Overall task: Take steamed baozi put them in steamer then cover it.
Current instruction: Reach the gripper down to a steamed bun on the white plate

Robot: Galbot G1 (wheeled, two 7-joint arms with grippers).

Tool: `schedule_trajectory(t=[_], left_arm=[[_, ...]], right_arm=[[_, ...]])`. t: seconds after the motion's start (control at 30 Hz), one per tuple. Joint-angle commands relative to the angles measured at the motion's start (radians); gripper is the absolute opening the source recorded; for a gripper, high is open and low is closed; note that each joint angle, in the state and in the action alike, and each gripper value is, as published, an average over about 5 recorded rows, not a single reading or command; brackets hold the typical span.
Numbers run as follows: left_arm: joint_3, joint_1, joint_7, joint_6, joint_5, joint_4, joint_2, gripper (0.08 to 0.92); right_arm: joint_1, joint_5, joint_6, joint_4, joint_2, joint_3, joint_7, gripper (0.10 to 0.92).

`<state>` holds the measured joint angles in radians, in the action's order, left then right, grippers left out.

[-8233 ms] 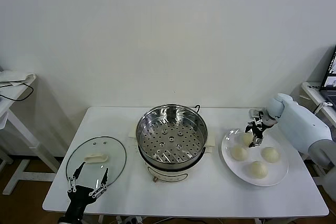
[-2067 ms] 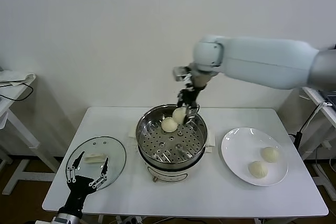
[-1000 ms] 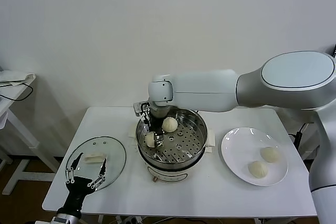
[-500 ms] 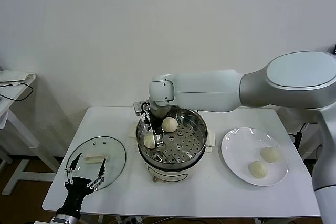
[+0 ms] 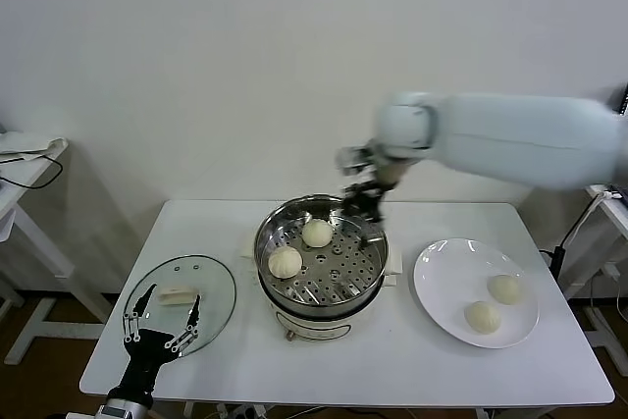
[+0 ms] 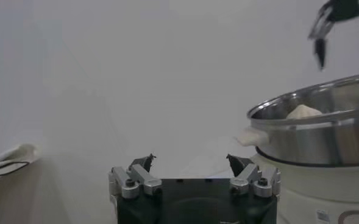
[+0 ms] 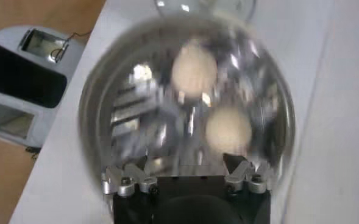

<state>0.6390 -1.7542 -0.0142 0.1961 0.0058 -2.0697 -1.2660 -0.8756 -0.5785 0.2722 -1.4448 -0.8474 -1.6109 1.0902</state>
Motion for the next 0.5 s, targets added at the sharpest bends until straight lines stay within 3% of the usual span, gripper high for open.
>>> schedule_trajectory(t=[0.03,0.5], left_arm=[[-0.002,-0.006,0.001,0.002,0.009,0.0,-0.004,0.823],[0.0,-0.024,-0.002,0.002,0.021,0.008,-0.022,0.823]], right_arm=[[0.008,0.203,-0.134,0.0,0.34,-0.05,0.108,0.823],[0.433,0.352,-0.152,0.093,0.388,0.118,0.024,0.823]])
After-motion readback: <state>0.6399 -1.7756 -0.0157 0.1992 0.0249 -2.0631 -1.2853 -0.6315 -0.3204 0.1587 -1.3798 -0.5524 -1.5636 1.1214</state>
